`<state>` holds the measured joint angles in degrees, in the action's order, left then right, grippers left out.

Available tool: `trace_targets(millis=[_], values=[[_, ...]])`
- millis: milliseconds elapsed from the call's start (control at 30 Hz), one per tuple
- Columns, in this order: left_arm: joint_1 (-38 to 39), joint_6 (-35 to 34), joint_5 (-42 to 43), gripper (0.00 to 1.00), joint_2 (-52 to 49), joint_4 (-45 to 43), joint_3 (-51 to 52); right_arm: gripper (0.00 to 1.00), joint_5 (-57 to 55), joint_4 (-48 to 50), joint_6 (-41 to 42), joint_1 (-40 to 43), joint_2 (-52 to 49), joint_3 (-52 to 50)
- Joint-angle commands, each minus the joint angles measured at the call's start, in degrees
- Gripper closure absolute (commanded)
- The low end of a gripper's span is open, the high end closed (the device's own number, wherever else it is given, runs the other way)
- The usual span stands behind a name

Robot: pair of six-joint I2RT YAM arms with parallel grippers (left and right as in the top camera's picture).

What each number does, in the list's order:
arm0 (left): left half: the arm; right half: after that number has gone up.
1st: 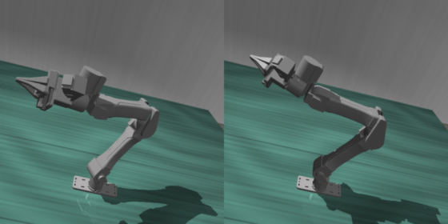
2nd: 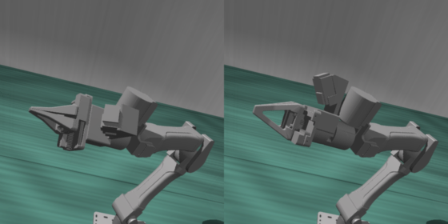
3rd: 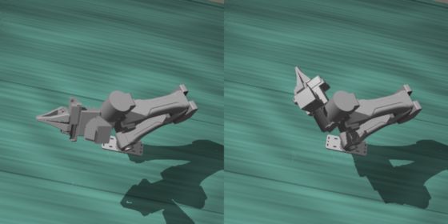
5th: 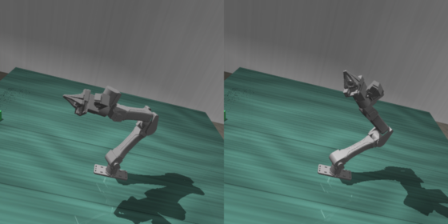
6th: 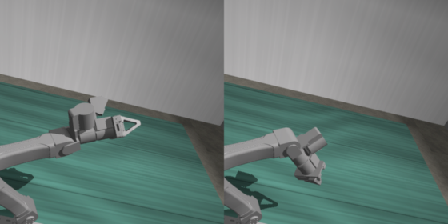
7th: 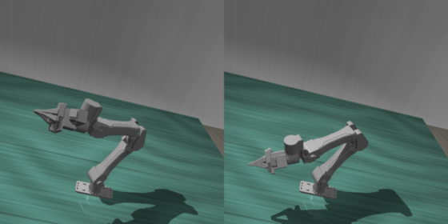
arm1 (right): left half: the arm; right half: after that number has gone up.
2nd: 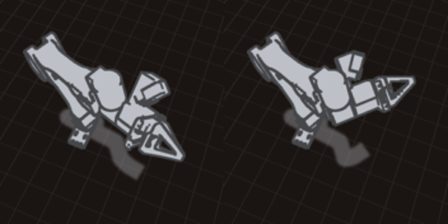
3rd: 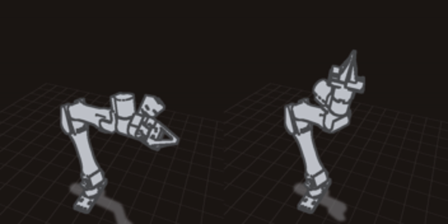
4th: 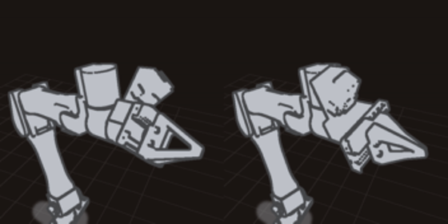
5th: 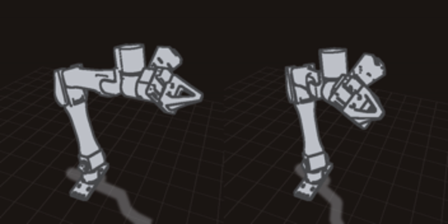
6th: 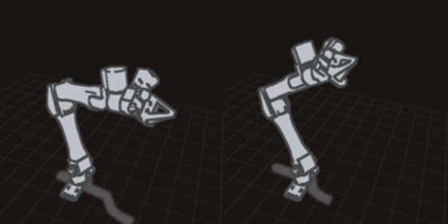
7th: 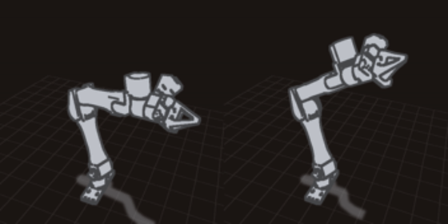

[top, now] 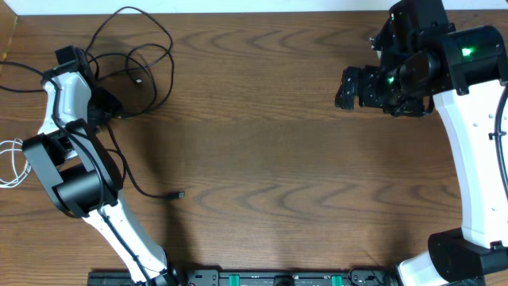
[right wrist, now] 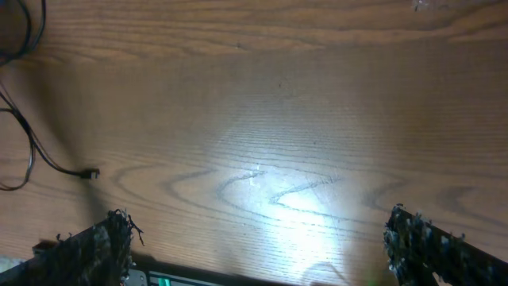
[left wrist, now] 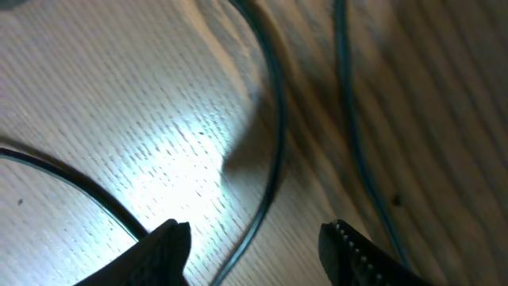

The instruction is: Untangle cables

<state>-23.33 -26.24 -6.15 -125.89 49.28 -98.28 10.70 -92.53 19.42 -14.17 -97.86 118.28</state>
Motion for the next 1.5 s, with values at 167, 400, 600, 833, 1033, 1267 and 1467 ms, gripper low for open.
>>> trace_targets(millis=[167,400,600,833,1033,1267,1467], values=[[-1.79,-3.02,-2.25,0.53,-2.93,0.07,0.44,0.01,-0.22,-0.04,-0.63,-0.39,0.55,0.11],[-3.98,-3.02,-2.25,0.70,-3.26,-0.70,0.94,0.01,-0.22,-0.04,-0.63,-0.39,0.55,0.11],[-5.29,-2.97,-1.05,0.72,-3.30,-0.90,0.94,0.01,-0.22,-0.07,-0.63,-0.39,0.55,0.11],[-5.35,-3.02,5.33,0.86,-3.30,-1.16,0.90,0.01,-0.22,-0.04,-0.63,-0.39,0.55,0.11],[-5.29,-3.02,5.31,0.28,-1.62,-0.42,0.44,0.01,-0.22,-0.04,-0.63,-0.39,0.55,0.11],[-5.25,-5.22,5.22,0.17,7.56,1.57,0.44,0.01,-0.22,-0.04,-0.63,-0.39,0.55,0.11],[-4.26,-5.18,13.60,0.17,17.53,13.88,0.44,0.01,-0.22,-0.04,-0.63,-0.39,0.55,0.11]])
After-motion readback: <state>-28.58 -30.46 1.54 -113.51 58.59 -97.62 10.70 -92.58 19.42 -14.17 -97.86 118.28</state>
